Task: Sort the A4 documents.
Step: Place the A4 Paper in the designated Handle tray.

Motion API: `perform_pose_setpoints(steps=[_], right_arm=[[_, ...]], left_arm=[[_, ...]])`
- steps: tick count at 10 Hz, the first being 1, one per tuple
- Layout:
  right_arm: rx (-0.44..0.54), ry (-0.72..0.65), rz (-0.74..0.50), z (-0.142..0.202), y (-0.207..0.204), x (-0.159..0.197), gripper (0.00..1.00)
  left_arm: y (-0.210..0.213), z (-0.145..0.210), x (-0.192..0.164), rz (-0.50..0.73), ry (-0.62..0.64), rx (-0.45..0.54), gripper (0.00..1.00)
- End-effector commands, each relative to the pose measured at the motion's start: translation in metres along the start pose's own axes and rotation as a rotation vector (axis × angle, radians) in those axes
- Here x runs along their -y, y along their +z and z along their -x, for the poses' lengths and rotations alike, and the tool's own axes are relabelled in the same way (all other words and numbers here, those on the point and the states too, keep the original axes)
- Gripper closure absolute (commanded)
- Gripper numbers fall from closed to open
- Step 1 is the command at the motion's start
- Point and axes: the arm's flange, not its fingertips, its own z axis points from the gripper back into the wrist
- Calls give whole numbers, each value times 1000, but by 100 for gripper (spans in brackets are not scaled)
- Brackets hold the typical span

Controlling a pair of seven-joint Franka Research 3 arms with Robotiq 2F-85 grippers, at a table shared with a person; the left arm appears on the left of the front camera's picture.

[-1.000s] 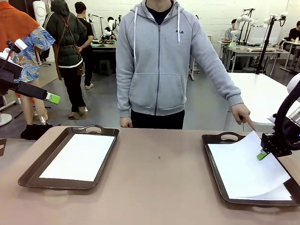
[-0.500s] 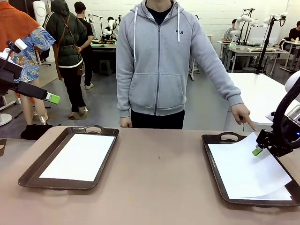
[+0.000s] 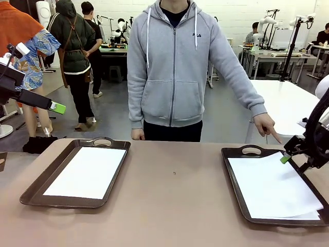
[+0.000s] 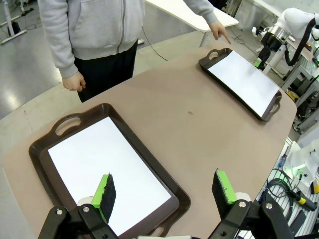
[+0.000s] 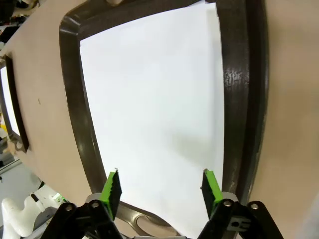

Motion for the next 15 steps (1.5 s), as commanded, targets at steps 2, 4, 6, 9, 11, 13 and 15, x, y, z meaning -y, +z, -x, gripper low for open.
perform_pose_setpoints(steps=[2,4,6,9,11,13,15], right_arm=[[29,-35,53,10,10,0,0],[38,-35,67,14,14,-2,0],[56,-59,41,11,12,-7,0],[35,-15,28,7,19,-1,0],[35,-15,28,7,19,-1,0],[35,-15,28,7,19,-1,0],[35,-15,28,7,19,-1,0]], left_arm=[[-1,0,0,-1,-2,2,0],[-1,0,0,-1,-2,2,0],[-1,0,0,-1,-2,2,0],[-1,0,0,-1,-2,2,0],[-1,0,0,-1,-2,2,0],[-1,0,0,-1,-2,2,0],[-1,0,0,-1,-2,2,0]])
